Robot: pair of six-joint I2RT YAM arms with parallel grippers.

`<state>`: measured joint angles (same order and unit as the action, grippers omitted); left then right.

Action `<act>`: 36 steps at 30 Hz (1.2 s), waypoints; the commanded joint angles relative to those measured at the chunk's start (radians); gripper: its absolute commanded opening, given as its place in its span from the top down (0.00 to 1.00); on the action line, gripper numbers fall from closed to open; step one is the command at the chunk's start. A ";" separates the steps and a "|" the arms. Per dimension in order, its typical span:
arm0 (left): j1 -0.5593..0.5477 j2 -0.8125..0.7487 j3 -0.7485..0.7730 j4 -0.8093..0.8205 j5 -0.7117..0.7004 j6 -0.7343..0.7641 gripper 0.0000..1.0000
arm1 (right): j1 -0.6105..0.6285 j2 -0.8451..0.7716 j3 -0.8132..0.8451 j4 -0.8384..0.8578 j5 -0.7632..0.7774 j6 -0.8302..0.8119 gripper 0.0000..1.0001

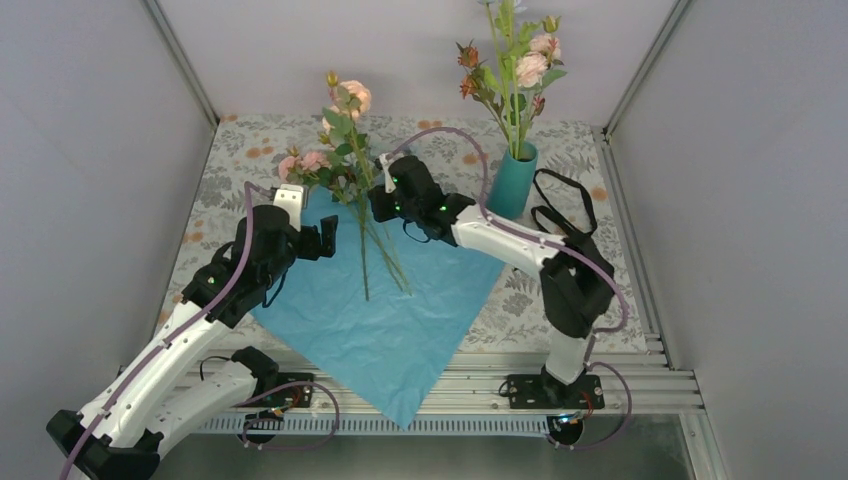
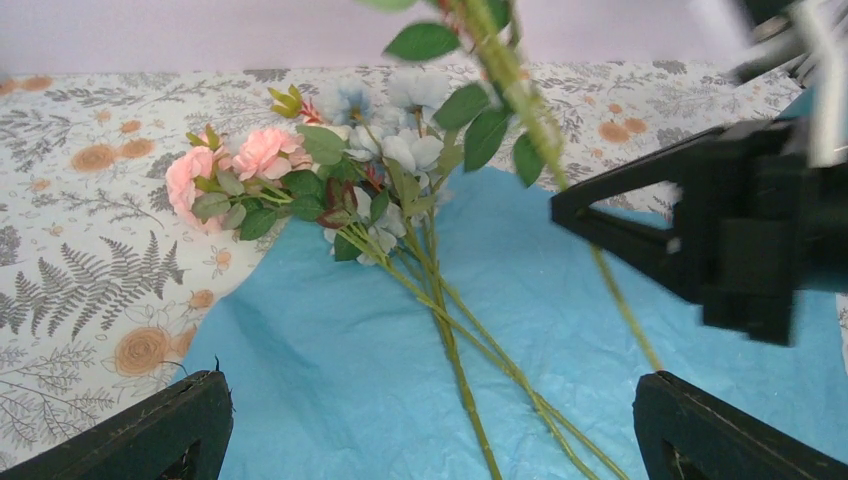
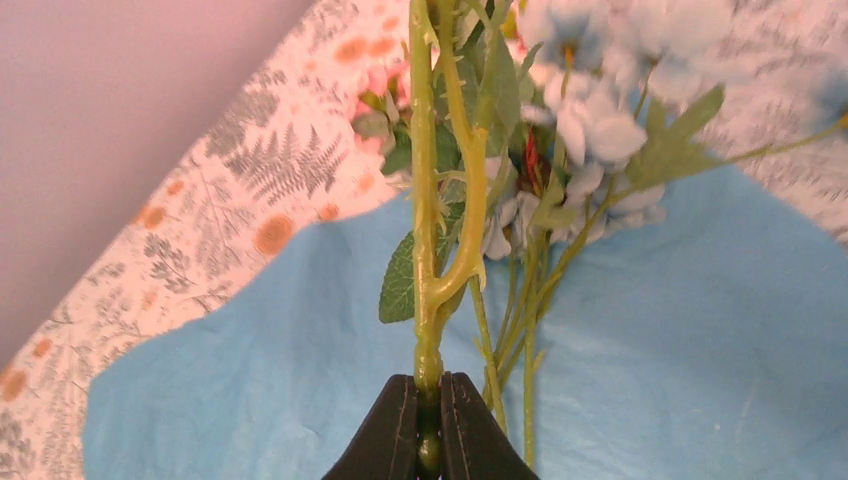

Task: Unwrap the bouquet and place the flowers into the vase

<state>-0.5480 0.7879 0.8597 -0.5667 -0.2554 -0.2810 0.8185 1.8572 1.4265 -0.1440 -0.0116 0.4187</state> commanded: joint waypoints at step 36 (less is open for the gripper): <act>-0.004 0.035 -0.001 -0.008 -0.038 -0.009 0.00 | -0.568 -0.503 -0.190 0.696 0.068 -0.515 0.96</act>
<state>-0.5480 0.8158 0.8597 -0.5713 -0.2733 -0.2813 0.2970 1.3083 1.1881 0.4206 0.0784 -0.0502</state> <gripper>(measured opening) 0.999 0.063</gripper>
